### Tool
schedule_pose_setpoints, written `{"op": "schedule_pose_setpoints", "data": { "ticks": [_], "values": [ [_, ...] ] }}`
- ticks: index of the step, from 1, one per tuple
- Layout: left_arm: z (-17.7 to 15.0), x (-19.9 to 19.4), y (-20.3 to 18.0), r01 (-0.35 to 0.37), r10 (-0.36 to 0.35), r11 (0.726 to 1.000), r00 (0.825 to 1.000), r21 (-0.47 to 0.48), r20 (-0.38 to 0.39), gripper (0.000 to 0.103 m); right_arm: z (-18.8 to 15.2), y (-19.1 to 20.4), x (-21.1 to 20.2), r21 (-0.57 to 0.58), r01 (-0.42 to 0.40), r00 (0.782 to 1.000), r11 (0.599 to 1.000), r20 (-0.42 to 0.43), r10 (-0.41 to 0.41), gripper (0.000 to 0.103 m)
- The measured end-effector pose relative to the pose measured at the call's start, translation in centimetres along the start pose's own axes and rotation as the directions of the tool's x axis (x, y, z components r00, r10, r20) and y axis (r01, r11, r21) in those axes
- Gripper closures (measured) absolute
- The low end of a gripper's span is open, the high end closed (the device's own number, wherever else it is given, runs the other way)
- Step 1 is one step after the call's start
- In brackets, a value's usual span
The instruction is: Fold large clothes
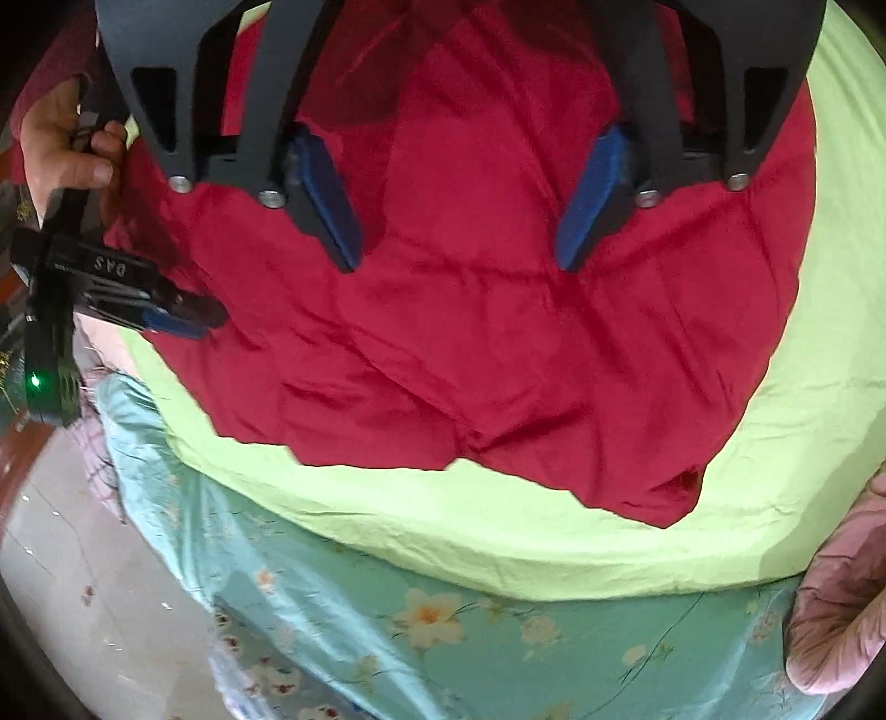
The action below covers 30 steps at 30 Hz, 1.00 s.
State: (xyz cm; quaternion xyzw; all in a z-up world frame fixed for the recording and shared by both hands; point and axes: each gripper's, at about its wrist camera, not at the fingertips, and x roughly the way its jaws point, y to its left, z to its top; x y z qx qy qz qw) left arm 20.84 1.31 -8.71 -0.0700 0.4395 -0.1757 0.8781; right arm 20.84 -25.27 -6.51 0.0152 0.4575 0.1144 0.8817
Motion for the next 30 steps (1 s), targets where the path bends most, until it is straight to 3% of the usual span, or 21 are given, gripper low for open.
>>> {"op": "schedule_pose_setpoints", "data": {
  "ticks": [6,11,17,23,26,30],
  "values": [
    [3.8,3.7,3.1,-0.051,0.046,0.996,0.996,-0.068,-0.077,0.046,1.9,-2.6,2.0,0.038,0.078,0.997,0.996,-0.034,-0.076,0.053],
    [6.4,6.4,6.3,-0.080,0.062,0.980,0.992,-0.179,-0.107,0.062,2.9,-6.0,3.4,0.120,0.101,0.994,0.988,-0.046,-0.097,0.053],
    [8.4,7.5,8.7,-0.120,0.091,0.958,0.989,-0.261,-0.120,0.068,3.3,-10.1,4.2,0.240,0.134,0.991,0.961,-0.035,-0.129,0.053],
    [8.2,4.7,9.1,-0.114,0.096,0.955,0.992,-0.276,-0.077,0.069,1.9,-12.4,1.9,0.327,0.206,0.976,0.922,-0.003,-0.217,0.059],
    [7.5,1.6,8.2,-0.068,0.064,0.968,0.998,-0.243,-0.027,0.069,0.6,-12.7,-0.8,0.358,0.135,0.985,0.924,0.055,-0.165,0.058],
    [4.9,-2.7,5.9,-0.005,0.010,0.982,1.000,-0.190,0.026,0.068,-1.3,-10.3,-4.7,0.286,0.073,0.984,0.955,0.135,-0.115,0.054]
  ]
}}
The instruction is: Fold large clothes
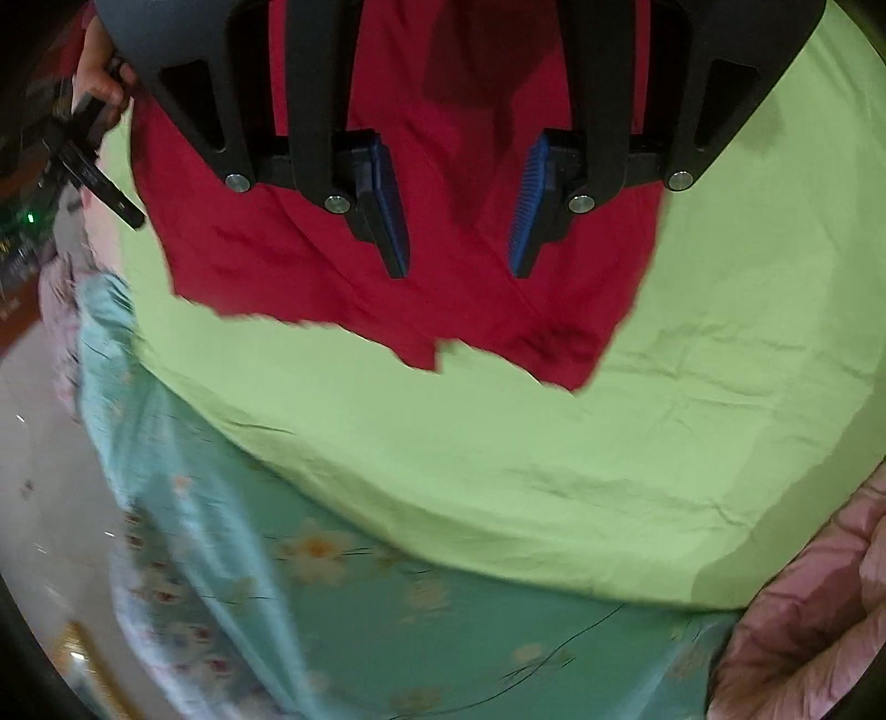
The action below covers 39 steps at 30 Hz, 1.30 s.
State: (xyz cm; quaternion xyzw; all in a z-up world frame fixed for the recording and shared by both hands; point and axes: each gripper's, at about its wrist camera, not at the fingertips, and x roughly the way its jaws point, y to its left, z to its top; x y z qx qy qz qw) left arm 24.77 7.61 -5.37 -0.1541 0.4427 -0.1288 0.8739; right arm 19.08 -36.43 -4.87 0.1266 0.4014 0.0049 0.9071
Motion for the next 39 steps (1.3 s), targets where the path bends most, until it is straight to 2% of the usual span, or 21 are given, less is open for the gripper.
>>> {"op": "schedule_pose_setpoints", "data": {
  "ticks": [6,10,12,13,14,16,17,21,26,28,32,39],
  "values": [
    [-6.1,-4.2,-2.5,0.083,-0.084,0.994,0.996,0.064,0.015,0.068,-4.8,3.2,-5.0,-0.087,-0.125,0.992,0.988,0.022,0.128,0.054],
    [-9.8,-5.2,-3.8,0.100,-0.099,0.992,0.995,0.083,-0.013,0.068,-7.7,4.5,-5.7,-0.117,-0.140,0.990,0.983,-0.011,0.140,0.054],
    [-11.4,-5.8,-4.1,0.076,-0.076,0.994,0.997,0.076,-0.012,0.068,-8.9,4.9,-6.2,-0.129,-0.127,0.992,0.983,-0.021,0.125,0.054],
    [-12.2,-6.2,-4.4,0.064,-0.063,0.995,0.998,0.078,-0.012,0.066,-9.8,5.0,-6.7,-0.137,-0.113,0.994,0.984,-0.022,0.111,0.054],
    [-13.0,-6.6,-4.7,0.050,-0.049,0.995,0.999,0.087,-0.011,0.056,-10.2,5.1,-7.0,-0.144,-0.104,0.995,0.984,-0.022,0.102,0.054],
    [-14.3,-7.0,-5.1,-0.031,0.030,0.994,1.000,0.101,0.011,0.041,-11.6,5.7,-7.9,-0.174,-0.085,0.996,0.981,-0.020,0.082,0.052],
    [-14.8,-7.1,-5.2,-0.045,0.044,0.993,0.999,0.107,0.018,0.041,-12.0,6.1,-8.2,-0.194,-0.068,0.998,0.979,-0.013,0.067,0.050],
    [-15.4,-6.2,-5.8,-0.103,0.103,0.985,0.995,0.141,0.010,0.041,-12.5,6.9,-8.6,-0.227,-0.034,0.999,0.973,0.012,0.037,0.047],
    [-15.7,-5.0,-6.4,-0.164,0.162,0.966,0.986,0.198,0.025,0.039,-13.2,6.9,-6.6,-0.234,0.028,0.999,0.972,-0.021,-0.034,0.047],
    [-15.9,-4.5,-6.4,-0.173,0.172,0.961,0.985,0.214,0.027,0.035,-13.5,6.3,-6.0,-0.221,0.056,0.998,0.974,-0.018,-0.061,0.036],
    [-16.2,-3.7,-6.3,-0.174,0.172,0.958,0.985,0.226,0.027,0.031,-13.4,5.1,-5.2,-0.200,0.086,0.996,0.976,-0.010,-0.090,0.032],
    [-15.1,-2.1,-5.5,-0.146,0.149,0.963,0.989,0.226,0.005,0.024,-13.0,3.8,-3.8,-0.151,0.051,0.998,0.987,-0.019,-0.054,0.032]
  ]
}}
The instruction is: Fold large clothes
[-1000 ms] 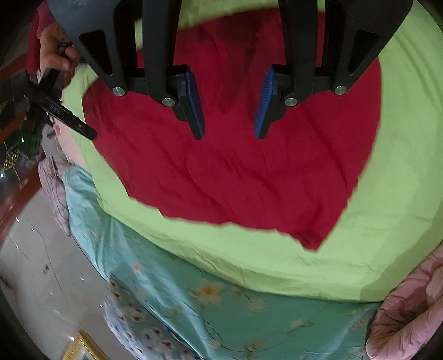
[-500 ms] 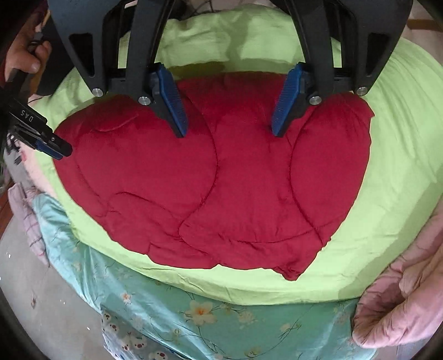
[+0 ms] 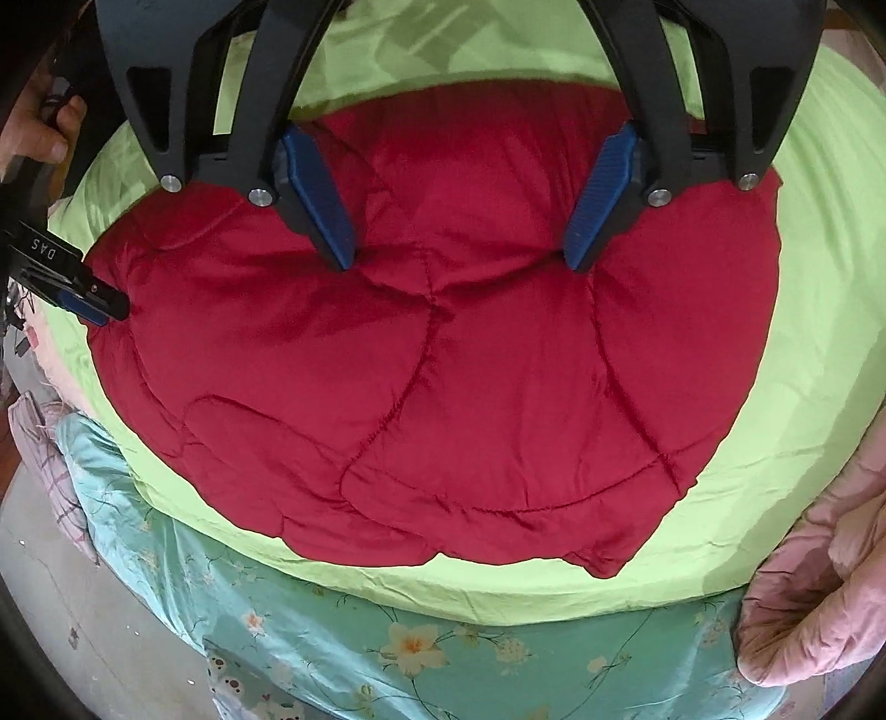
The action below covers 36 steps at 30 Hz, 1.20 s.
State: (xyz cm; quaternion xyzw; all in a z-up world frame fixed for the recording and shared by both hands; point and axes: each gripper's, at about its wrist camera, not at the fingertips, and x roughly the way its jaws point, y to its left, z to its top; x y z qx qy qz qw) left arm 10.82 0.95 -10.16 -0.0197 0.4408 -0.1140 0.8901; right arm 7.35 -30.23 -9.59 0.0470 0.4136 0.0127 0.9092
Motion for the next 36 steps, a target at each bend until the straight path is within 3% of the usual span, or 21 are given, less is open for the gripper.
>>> {"op": "schedule_pose_setpoints", "data": {
  "ticks": [7,12,18,24,28,36],
  "values": [
    [0.0,0.3,-0.2,-0.023,0.023,1.000,1.000,0.016,0.002,0.021,0.5,-0.9,1.0,0.039,-0.041,0.999,0.998,-0.003,0.041,0.032],
    [0.0,0.2,-0.5,-0.040,0.040,0.999,0.999,0.023,0.001,0.021,0.2,-0.4,0.0,0.029,-0.014,1.000,0.999,0.000,0.014,0.032],
    [0.1,0.1,-0.6,-0.052,0.052,0.998,0.999,0.028,0.001,0.021,0.3,2.2,-4.0,-0.079,0.007,0.994,0.997,0.106,0.001,0.033],
    [-0.1,-0.1,-0.7,-0.057,0.057,0.998,0.998,0.032,0.001,0.021,0.9,2.9,-2.6,-0.097,-0.028,0.997,0.995,0.065,0.034,0.033],
    [-0.2,-0.4,-0.6,-0.044,0.044,0.999,0.999,0.031,0.000,0.021,0.7,2.1,-0.4,-0.092,-0.011,1.000,0.996,-0.006,0.011,0.033],
    [-0.7,-0.6,-0.1,-0.030,0.030,0.998,1.000,0.049,0.002,0.020,-0.5,0.4,0.3,-0.044,-0.039,0.999,0.998,-0.021,0.038,0.032]
  ]
}}
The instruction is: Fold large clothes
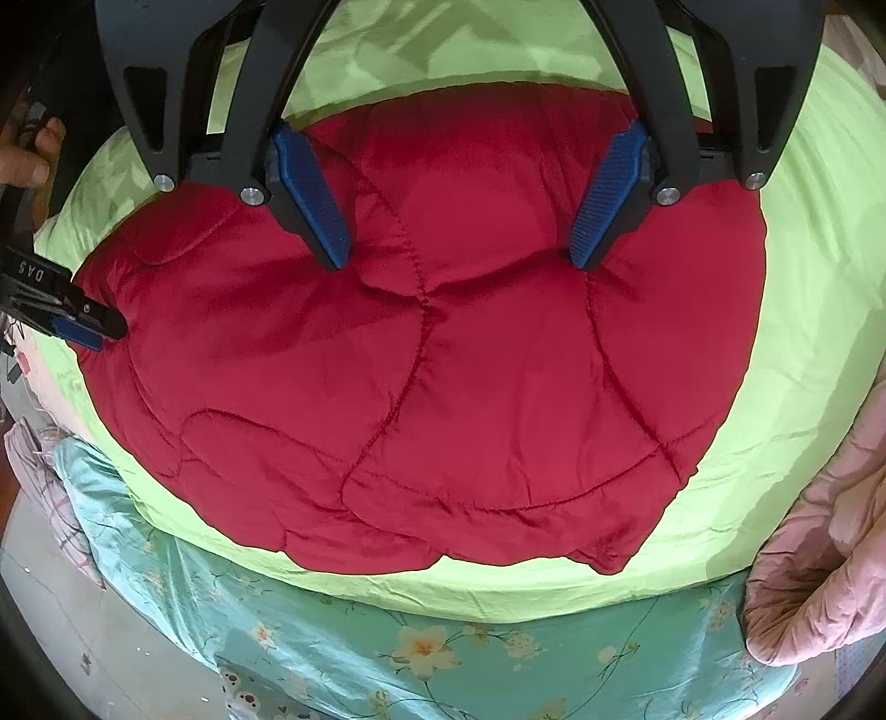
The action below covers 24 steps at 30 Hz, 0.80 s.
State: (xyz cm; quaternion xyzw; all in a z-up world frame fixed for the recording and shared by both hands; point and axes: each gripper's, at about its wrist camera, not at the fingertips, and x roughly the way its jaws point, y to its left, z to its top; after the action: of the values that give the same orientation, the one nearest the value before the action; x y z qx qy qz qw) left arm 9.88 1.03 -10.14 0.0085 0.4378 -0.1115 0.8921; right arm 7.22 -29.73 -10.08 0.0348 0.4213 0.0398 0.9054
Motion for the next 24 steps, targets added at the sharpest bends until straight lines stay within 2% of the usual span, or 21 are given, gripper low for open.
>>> {"op": "schedule_pose_setpoints", "data": {
  "ticks": [11,24],
  "values": [
    [-1.2,-3.2,0.7,0.020,-0.020,0.997,1.000,-0.074,0.005,0.021,-0.6,0.5,-3.4,0.003,-0.006,0.999,1.000,0.032,0.006,0.032],
    [-3.8,-3.9,0.7,-0.028,0.025,0.994,0.999,-0.108,-0.038,0.020,-3.7,1.9,-6.5,-0.005,-0.065,0.997,0.998,0.037,0.065,0.030]
  ]
}}
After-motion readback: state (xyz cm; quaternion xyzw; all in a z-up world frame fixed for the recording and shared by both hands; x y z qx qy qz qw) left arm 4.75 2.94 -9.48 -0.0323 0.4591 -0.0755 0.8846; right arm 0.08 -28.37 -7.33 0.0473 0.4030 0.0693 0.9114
